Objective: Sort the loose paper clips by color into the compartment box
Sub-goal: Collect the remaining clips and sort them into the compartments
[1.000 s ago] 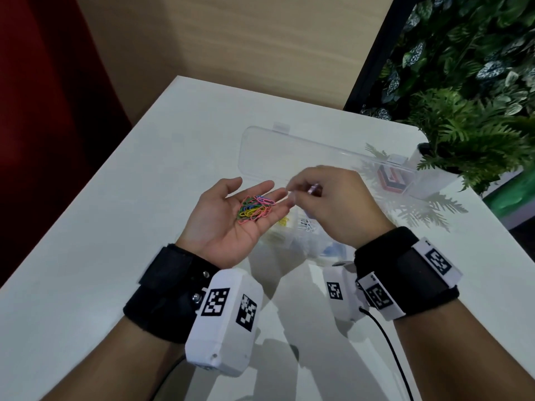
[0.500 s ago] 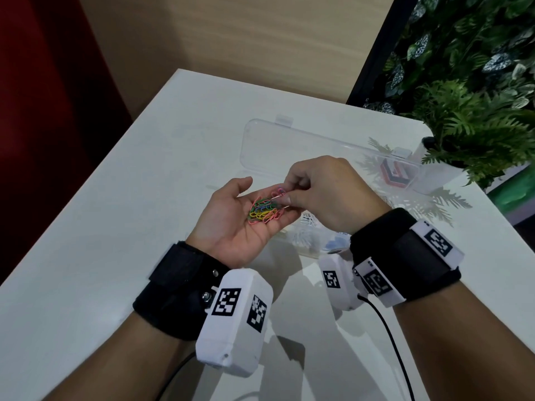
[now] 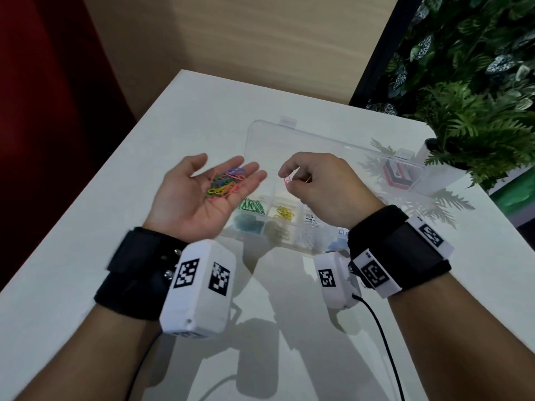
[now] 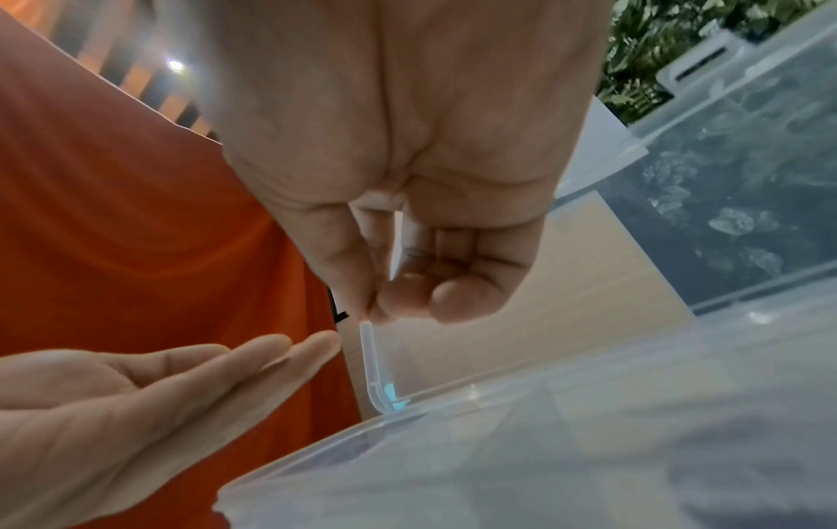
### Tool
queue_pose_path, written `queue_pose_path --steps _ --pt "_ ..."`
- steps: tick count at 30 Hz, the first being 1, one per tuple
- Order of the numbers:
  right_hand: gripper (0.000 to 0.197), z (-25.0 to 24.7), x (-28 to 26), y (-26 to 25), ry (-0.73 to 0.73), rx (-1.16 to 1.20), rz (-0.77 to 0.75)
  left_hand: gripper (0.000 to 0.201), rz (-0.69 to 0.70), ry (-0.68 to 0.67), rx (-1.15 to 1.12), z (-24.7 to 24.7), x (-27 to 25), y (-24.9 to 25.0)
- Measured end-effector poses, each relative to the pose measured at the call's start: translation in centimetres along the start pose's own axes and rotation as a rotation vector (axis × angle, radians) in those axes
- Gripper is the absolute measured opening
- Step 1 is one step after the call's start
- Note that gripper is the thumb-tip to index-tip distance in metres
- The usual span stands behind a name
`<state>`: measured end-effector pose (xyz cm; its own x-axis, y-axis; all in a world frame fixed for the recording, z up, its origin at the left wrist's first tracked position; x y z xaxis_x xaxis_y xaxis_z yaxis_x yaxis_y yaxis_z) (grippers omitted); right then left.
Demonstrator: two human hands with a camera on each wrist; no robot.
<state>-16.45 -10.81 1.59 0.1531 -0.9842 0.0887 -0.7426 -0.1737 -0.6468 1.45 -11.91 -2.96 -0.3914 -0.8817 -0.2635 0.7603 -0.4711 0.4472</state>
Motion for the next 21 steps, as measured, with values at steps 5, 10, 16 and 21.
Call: queue_pose_path --steps 5,10,16,21 --pt "0.014 1.7 0.8 -0.3 -0.048 -0.004 0.036 0.046 0.052 0.003 -0.037 -0.5 -0.6 1.4" --pt "0.015 -0.6 0.0 0.8 0.016 0.039 0.069 0.046 -0.015 -0.004 -0.02 0.5 -0.7 -0.6" --pt "0.023 -1.5 -2.7 1.2 0.076 0.106 0.024 0.047 -0.153 -0.014 0.05 2.3 -0.7 -5.4" --pt "0.009 -0.6 -4.2 -0.8 -0.018 -0.151 -0.086 0.048 -0.141 -0.018 0.022 2.5 -0.8 -6.1"
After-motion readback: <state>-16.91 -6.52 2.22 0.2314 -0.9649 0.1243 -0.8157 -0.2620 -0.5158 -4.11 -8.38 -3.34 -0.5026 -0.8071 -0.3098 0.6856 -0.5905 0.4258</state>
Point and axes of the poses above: each hand's wrist, its own x-axis towards the middle knuckle, its own z-axis out of the palm, y = z × x, the point moved 2 cm from there along x, towards the middle knuckle, and after that the axes turned 7 degrees about x, right-handed, at the moved point
